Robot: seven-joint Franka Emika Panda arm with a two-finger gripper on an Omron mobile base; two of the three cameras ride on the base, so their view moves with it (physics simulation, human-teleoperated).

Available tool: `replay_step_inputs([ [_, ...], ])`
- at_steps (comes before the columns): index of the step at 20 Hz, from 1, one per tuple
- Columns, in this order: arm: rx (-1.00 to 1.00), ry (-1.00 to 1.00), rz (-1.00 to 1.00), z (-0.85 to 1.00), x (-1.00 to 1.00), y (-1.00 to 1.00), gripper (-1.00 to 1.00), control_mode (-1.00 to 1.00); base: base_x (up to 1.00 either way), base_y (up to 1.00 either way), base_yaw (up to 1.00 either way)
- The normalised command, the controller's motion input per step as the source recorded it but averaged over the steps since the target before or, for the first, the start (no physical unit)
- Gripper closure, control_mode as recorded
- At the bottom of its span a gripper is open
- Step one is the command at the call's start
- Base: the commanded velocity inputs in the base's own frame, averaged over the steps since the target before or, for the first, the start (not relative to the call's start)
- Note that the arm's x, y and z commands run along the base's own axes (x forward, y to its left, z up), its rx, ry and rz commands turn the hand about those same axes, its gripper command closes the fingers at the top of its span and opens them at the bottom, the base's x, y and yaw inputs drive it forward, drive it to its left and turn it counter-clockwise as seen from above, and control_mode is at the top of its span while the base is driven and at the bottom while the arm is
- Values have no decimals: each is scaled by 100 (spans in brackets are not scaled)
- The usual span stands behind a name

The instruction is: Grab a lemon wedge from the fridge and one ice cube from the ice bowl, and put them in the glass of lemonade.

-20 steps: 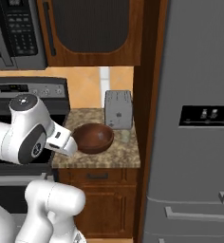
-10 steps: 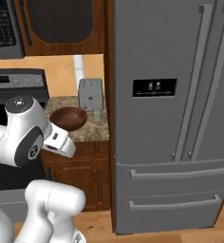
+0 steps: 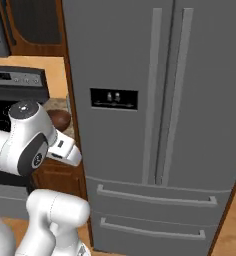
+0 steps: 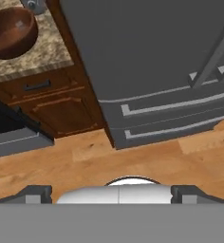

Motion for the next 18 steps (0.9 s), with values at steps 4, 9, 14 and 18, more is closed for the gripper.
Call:
replay_step_inputs([
  [4, 0, 0, 0, 0, 0, 0, -100, 100, -22, -89, 50],
  [9, 0, 0, 0, 0, 0, 0, -100, 100, -25, -70, 2],
  [14, 0, 0, 0, 0, 0, 0, -100, 100, 0, -55, -29],
  [18, 0, 0, 0, 0, 0, 0, -100, 100, -50, 0, -7],
])
